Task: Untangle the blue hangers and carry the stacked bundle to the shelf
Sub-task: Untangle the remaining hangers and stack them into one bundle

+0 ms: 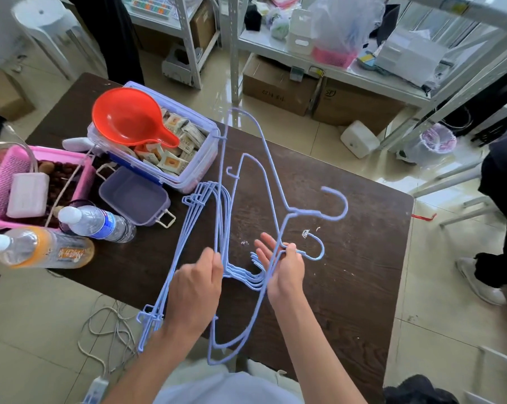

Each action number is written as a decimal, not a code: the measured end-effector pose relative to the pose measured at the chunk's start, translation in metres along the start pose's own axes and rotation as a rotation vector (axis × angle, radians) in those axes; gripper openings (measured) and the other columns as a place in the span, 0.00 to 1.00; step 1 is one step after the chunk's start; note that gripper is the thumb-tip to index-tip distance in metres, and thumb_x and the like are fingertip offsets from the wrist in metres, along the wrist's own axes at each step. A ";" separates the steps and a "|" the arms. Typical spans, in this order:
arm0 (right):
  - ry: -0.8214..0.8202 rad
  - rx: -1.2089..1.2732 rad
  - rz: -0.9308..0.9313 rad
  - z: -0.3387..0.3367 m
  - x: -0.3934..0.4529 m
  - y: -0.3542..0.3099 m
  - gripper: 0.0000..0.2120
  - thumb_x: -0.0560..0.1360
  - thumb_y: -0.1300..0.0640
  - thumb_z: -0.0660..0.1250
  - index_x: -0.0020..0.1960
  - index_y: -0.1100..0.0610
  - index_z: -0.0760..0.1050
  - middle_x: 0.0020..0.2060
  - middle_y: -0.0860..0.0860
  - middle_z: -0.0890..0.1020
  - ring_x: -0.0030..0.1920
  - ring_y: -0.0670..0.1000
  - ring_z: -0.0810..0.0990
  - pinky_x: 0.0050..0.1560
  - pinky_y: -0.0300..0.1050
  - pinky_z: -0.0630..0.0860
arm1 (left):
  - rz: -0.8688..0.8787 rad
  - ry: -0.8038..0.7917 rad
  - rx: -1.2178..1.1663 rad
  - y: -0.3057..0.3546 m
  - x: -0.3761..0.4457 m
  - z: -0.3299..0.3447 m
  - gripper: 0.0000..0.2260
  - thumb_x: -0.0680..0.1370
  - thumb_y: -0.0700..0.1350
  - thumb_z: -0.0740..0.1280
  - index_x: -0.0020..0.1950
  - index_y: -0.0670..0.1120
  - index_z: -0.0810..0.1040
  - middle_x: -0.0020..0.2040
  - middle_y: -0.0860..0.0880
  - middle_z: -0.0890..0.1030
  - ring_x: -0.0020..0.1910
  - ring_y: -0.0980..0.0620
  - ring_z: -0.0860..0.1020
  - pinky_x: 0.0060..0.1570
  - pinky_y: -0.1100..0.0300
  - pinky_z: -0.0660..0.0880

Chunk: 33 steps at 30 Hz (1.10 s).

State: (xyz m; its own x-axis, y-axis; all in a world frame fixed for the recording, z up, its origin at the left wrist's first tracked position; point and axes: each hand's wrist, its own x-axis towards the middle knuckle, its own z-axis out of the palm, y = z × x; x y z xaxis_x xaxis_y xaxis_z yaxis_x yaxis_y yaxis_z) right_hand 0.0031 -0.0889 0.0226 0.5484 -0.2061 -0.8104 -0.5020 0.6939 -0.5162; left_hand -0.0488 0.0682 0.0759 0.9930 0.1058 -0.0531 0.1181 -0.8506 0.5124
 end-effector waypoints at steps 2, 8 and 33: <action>-0.033 0.021 0.062 0.007 -0.001 -0.002 0.20 0.90 0.50 0.46 0.67 0.60 0.71 0.52 0.59 0.89 0.48 0.57 0.90 0.40 0.45 0.86 | 0.006 -0.095 0.105 -0.007 -0.013 0.010 0.14 0.83 0.50 0.54 0.39 0.48 0.66 0.22 0.45 0.72 0.22 0.39 0.76 0.21 0.53 0.68; 0.020 -0.095 0.124 0.011 0.002 0.003 0.17 0.89 0.51 0.48 0.53 0.56 0.72 0.35 0.55 0.86 0.22 0.47 0.69 0.26 0.39 0.67 | -0.115 -0.188 0.231 -0.029 -0.029 0.020 0.12 0.81 0.48 0.62 0.38 0.49 0.71 0.23 0.48 0.76 0.22 0.41 0.78 0.22 0.58 0.66; 0.146 -0.345 0.358 0.002 0.000 0.060 0.18 0.86 0.50 0.59 0.58 0.61 0.83 0.50 0.57 0.86 0.46 0.55 0.85 0.46 0.51 0.83 | -0.206 -0.217 0.014 -0.107 -0.044 0.035 0.03 0.81 0.45 0.64 0.53 0.51 0.75 0.40 0.52 0.85 0.42 0.42 0.84 0.41 0.46 0.80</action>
State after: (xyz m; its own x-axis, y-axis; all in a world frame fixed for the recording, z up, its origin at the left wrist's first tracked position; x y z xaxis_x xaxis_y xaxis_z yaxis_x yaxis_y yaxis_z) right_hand -0.0255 -0.0459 -0.0073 0.2150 -0.1081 -0.9706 -0.8461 0.4758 -0.2404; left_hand -0.1044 0.1362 -0.0065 0.9267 0.1651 -0.3374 0.3155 -0.8298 0.4603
